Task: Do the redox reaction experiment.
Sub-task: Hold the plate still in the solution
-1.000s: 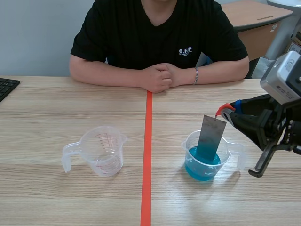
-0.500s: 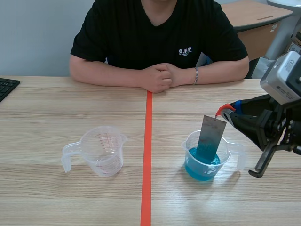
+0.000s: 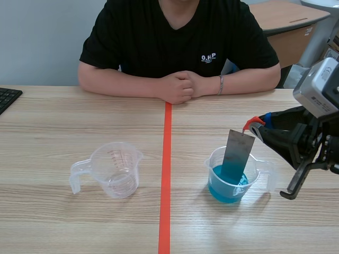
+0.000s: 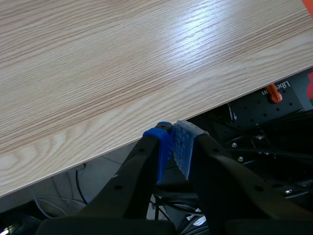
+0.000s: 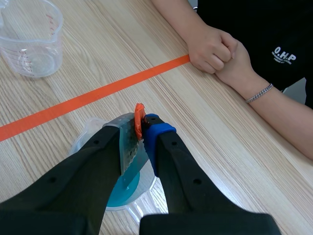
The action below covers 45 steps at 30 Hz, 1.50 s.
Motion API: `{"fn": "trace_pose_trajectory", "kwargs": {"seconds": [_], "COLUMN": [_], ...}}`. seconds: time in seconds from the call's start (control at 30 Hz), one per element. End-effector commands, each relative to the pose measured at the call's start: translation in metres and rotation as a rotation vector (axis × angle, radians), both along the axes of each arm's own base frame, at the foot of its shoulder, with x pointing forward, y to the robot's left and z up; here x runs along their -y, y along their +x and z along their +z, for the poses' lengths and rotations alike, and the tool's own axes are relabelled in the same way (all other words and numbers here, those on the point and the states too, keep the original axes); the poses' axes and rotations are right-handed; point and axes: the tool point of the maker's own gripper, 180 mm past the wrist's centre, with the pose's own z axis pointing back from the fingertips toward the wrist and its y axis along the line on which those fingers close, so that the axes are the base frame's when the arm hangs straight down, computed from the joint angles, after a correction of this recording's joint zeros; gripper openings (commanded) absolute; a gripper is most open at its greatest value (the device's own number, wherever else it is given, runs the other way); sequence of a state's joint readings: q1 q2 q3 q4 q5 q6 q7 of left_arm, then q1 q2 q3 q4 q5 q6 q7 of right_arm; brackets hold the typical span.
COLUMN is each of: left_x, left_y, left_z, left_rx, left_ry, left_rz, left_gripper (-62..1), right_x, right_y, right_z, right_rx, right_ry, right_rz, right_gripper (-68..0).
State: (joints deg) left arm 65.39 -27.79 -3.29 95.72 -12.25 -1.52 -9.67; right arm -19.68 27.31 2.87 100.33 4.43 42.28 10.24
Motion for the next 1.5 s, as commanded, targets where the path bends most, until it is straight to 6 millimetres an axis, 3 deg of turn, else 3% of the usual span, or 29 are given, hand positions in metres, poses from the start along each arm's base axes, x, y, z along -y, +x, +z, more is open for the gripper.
{"fn": "trace_pose_trajectory", "kwargs": {"seconds": [0.0, 0.57, 1.47], "left_x": [0.002, 0.002, 0.001], "left_y": [0.002, 0.002, 0.002], "left_z": [0.003, 0.003, 0.003], "left_rx": [0.016, 0.016, 0.012], "left_ry": [-0.010, -0.010, -0.008], "left_rz": [0.002, 0.002, 0.002], "left_gripper": [-56.3, -56.3, -56.3], "right_x": [0.001, -0.008, -0.022], "right_y": [0.002, -0.005, -0.034], "right_z": [0.004, 0.017, 0.085], "right_rx": [0.010, 0.042, 0.152], "right_ry": [-0.005, -0.009, -0.009], "right_rz": [0.012, 0.038, 0.051], "right_gripper": [-66.0, -66.0, -66.0]}}
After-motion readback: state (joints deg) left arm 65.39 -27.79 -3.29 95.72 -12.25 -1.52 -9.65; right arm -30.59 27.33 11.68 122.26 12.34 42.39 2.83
